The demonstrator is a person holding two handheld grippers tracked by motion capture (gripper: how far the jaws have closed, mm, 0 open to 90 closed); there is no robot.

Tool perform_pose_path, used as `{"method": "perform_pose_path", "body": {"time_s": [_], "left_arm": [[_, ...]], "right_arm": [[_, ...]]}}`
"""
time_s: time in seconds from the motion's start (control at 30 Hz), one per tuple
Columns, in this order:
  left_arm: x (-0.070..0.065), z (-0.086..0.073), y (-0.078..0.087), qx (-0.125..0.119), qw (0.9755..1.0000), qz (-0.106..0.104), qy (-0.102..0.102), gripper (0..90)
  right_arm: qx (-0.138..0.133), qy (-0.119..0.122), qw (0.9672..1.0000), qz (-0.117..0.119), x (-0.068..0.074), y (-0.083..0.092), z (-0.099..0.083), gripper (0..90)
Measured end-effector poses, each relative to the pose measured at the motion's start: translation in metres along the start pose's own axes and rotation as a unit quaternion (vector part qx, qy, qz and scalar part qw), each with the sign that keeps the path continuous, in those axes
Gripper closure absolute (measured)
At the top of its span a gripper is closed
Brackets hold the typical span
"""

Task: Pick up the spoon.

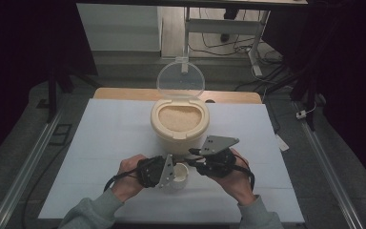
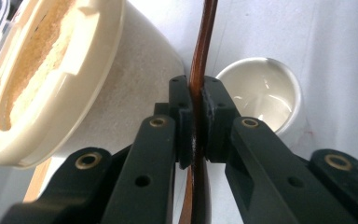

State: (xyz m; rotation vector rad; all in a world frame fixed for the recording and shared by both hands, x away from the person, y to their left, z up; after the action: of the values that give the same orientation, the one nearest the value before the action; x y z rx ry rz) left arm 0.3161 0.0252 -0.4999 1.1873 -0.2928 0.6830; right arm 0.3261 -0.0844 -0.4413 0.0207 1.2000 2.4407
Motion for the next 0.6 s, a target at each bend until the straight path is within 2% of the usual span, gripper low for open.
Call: {"method": "perform_pose_path", "body": {"time_s": [0.1,0.17,0.27,0.3,0.37,0.43,0.47,0.5,0.6], "left_arm": [[0.0,-0.001,0.0,-0.001,1.0,0.003,0.007,83.4],[0.0,-0.002,0.0,-0.001,0.9999,0.006,0.01,83.3],[0.0,-0.002,0.0,-0.001,0.9999,0.008,0.014,83.3],[0.0,-0.002,0.0,-0.002,0.9998,0.008,0.015,83.3],[0.001,-0.002,0.001,-0.005,0.9997,0.011,0.021,83.3],[0.002,-0.002,0.001,-0.008,0.9996,0.009,0.027,83.3],[0.002,-0.003,0.002,-0.009,0.9994,0.011,0.03,83.3],[0.003,-0.003,0.002,-0.01,0.9993,0.012,0.033,83.3],[0.006,-0.003,0.003,-0.013,0.9989,0.016,0.042,83.3]], "right_arm": [[-0.024,-0.031,0.9989,-0.024,-0.003,0.007,-0.001,53.7],[-0.037,-0.056,0.9968,-0.042,-0.006,0.011,-0.005,49.3],[-0.05,-0.106,0.9919,-0.05,-0.011,0.016,-0.013,43.7],[-0.05,-0.106,0.9919,-0.05,-0.011,0.016,-0.013,43.7],[-0.059,-0.132,0.9877,-0.058,-0.014,0.021,-0.019,41.8],[-0.068,-0.158,0.9839,-0.049,-0.014,0.023,-0.026,38.4],[-0.068,-0.158,0.9839,-0.049,-0.014,0.023,-0.026,38.4],[-0.068,-0.165,0.9823,-0.055,-0.015,0.023,-0.031,36.4],[-0.064,-0.169,0.982,-0.055,-0.015,0.021,-0.035,35.9]]}}
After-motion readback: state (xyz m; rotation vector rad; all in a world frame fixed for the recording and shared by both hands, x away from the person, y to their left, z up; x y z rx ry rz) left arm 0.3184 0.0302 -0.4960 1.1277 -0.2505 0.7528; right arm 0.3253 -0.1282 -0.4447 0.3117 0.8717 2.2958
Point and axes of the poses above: each handheld gripper's, and its own axes: y roughly backward along the jaws, z roughly out of its top, x roughly to its left, the point moved 9 cm from there along -y, roughly forward along the jaws, and after that the axes turned 14 degrees about x, right-handed, at the moved point
